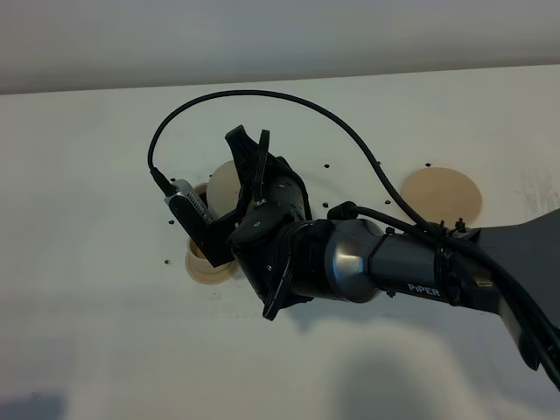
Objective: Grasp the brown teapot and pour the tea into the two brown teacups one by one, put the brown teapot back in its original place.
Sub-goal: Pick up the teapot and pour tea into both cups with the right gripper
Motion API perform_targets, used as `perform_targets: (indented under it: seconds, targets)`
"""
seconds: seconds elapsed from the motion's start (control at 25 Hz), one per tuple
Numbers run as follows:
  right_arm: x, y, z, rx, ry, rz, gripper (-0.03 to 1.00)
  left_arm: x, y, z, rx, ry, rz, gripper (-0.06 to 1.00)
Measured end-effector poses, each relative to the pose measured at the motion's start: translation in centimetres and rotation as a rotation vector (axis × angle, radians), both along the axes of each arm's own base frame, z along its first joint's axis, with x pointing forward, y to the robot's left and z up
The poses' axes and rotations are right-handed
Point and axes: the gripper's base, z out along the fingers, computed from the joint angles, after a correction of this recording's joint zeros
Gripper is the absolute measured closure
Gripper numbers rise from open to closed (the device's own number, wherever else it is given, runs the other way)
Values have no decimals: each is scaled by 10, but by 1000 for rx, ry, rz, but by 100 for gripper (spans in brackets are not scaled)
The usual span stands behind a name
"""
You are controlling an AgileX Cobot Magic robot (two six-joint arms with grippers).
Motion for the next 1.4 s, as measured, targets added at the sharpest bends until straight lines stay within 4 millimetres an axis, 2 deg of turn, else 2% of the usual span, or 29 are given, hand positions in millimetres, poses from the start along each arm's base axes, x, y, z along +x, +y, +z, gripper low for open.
perform_targets:
  seconds: [0.52, 0.76, 1.4]
  targets:
    - [-3, 6, 2, -21, -38, 57, 84, 0, 0, 0, 0, 0, 0, 33]
    - [-5, 10, -8, -47, -33, 83, 84, 0, 0, 0, 0, 0, 0, 33]
    - [-2, 14, -2, -97, -116, 151, 84, 0, 0, 0, 0, 0, 0, 33]
